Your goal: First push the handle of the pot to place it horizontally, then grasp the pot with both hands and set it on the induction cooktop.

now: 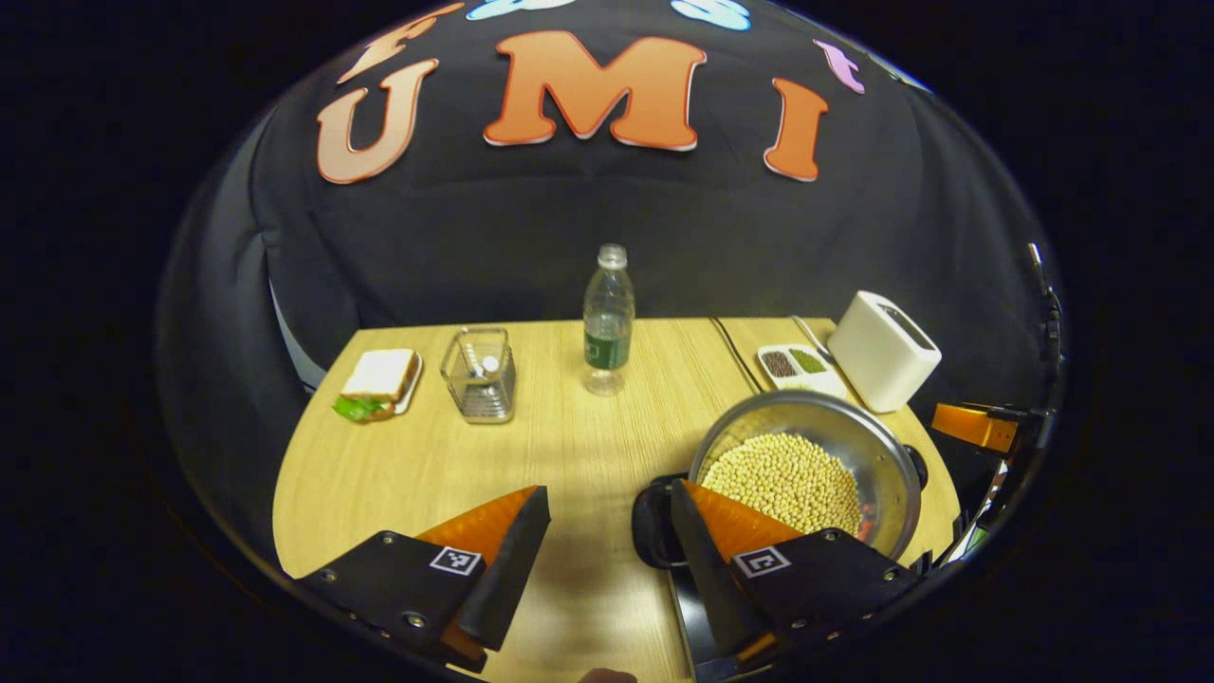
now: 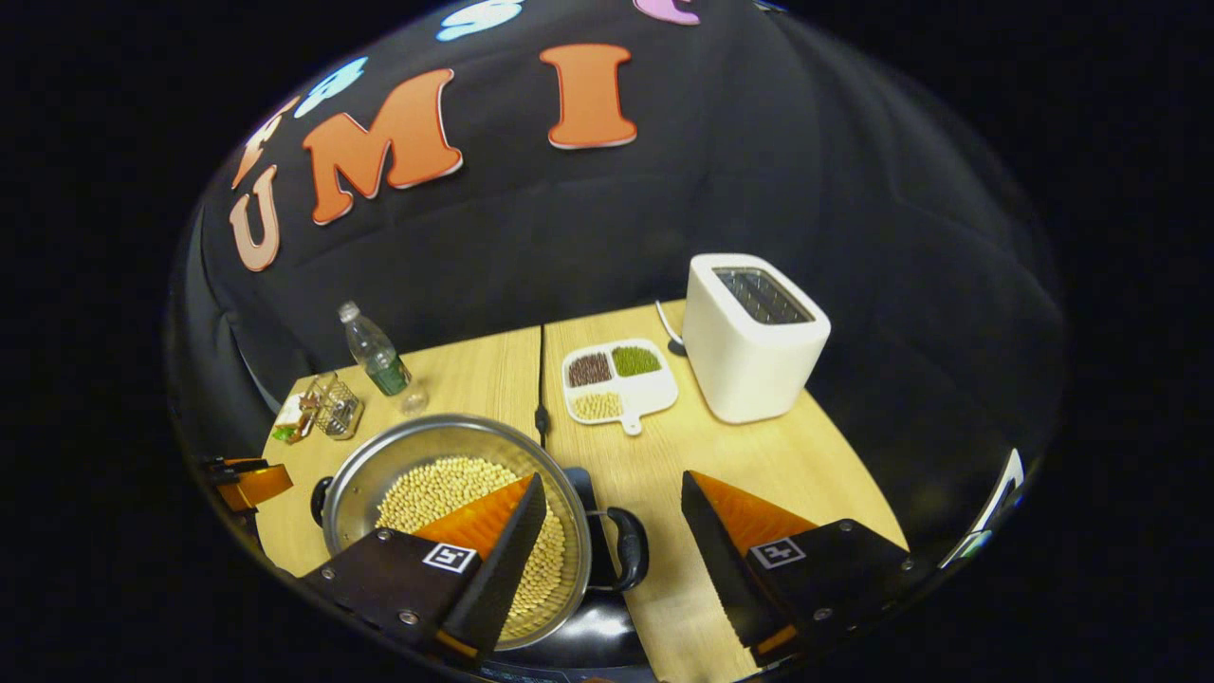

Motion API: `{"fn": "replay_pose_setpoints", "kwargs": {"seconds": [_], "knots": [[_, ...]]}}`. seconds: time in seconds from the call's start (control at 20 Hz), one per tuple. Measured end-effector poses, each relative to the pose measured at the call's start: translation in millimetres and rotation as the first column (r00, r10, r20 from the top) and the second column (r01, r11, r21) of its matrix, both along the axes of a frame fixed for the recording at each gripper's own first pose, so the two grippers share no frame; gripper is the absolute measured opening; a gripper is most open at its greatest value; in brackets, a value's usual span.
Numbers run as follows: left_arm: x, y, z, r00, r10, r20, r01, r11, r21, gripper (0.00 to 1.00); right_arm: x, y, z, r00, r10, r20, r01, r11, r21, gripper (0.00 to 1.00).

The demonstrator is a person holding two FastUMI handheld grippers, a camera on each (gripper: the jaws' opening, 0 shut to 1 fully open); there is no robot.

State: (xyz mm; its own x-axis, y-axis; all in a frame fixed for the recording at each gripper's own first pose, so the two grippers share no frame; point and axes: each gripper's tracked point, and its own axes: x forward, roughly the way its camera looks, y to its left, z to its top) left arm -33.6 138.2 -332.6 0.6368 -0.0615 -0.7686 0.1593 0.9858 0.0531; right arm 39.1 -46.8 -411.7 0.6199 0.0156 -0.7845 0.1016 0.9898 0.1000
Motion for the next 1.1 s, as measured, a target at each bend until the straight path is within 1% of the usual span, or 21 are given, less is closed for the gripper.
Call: {"fn": "replay_pose_setpoints", "kwargs": {"seconds": [0.1, 0.15, 0.2, 0.3, 0.4, 0.5, 0.6, 0.7, 0.75, 0.8, 0.85, 0.9, 0.95, 1.0, 1.05, 1.1], "knots": [[18, 13, 52, 0.994, 0.019, 0.104, -0.019, 1.000, -0.003, 0.81, 14, 4, 36, 0.995, 0.011, 0.096, -0.010, 1.000, -0.015, 0.90], [26, 21, 82, 0.986, 0.029, 0.164, -0.028, 1.000, -0.009, 0.81, 23, 5, 55, 0.989, 0.018, 0.146, -0.015, 1.000, -0.022, 0.92], [34, 26, 111, 0.974, 0.039, 0.223, -0.036, 0.999, -0.018, 0.81, 30, 9, 73, 0.981, 0.026, 0.194, -0.021, 0.999, -0.026, 0.93], [48, 37, 165, 0.940, 0.060, 0.336, -0.052, 0.998, -0.035, 0.80, 41, 14, 111, 0.960, 0.035, 0.279, -0.027, 0.999, -0.033, 0.94], [60, 43, 221, 0.892, 0.087, 0.443, -0.068, 0.996, -0.059, 0.81, 49, 19, 152, 0.932, 0.040, 0.359, -0.031, 0.999, -0.030, 0.93], [66, 58, 277, 0.833, 0.106, 0.543, -0.070, 0.994, -0.088, 0.80, 62, 22, 192, 0.894, 0.045, 0.446, -0.037, 0.999, -0.027, 0.93], [59, 66, 333, 0.760, 0.118, 0.639, -0.066, 0.992, -0.105, 0.78, 68, 26, 227, 0.855, 0.054, 0.516, -0.046, 0.999, -0.028, 0.93], [53, 67, 373, 0.691, 0.123, 0.712, -0.060, 0.992, -0.113, 0.77, 71, 28, 262, 0.807, 0.066, 0.587, -0.049, 0.998, -0.045, 0.93], [52, 66, 389, 0.658, 0.123, 0.743, -0.050, 0.992, -0.120, 0.77, 72, 29, 277, 0.782, 0.074, 0.619, -0.054, 0.997, -0.050, 0.98], [48, 65, 402, 0.627, 0.123, 0.770, -0.048, 0.992, -0.119, 0.77, 71, 31, 292, 0.756, 0.077, 0.650, -0.058, 0.997, -0.051, 0.93], [49, 66, 409, 0.604, 0.123, 0.787, -0.050, 0.992, -0.116, 0.77, 72, 32, 305, 0.729, 0.077, 0.680, -0.060, 0.997, -0.050, 0.98], [46, 64, 414, 0.588, 0.127, 0.799, -0.060, 0.992, -0.114, 0.77, 76, 36, 315, 0.701, 0.079, 0.709, -0.062, 0.997, -0.050, 0.89], [46, 66, 419, 0.582, 0.130, 0.803, -0.065, 0.991, -0.113, 0.77, 79, 38, 325, 0.679, 0.085, 0.729, -0.063, 0.996, -0.058, 0.97], [45, 70, 422, 0.577, 0.136, 0.805, -0.074, 0.991, -0.114, 0.77, 82, 39, 329, 0.671, 0.091, 0.736, -0.060, 0.996, -0.068, 0.93], [43, 76, 423, 0.568, 0.142, 0.811, -0.084, 0.990, -0.114, 0.77, 80, 40, 331, 0.669, 0.100, 0.737, -0.060, 0.995, -0.080, 0.98], [40, 81, 425, 0.556, 0.150, 0.818, -0.098, 0.989, -0.114, 0.78, 78, 42, 331, 0.660, 0.106, 0.744, -0.061, 0.994, -0.087, 0.98]]}}
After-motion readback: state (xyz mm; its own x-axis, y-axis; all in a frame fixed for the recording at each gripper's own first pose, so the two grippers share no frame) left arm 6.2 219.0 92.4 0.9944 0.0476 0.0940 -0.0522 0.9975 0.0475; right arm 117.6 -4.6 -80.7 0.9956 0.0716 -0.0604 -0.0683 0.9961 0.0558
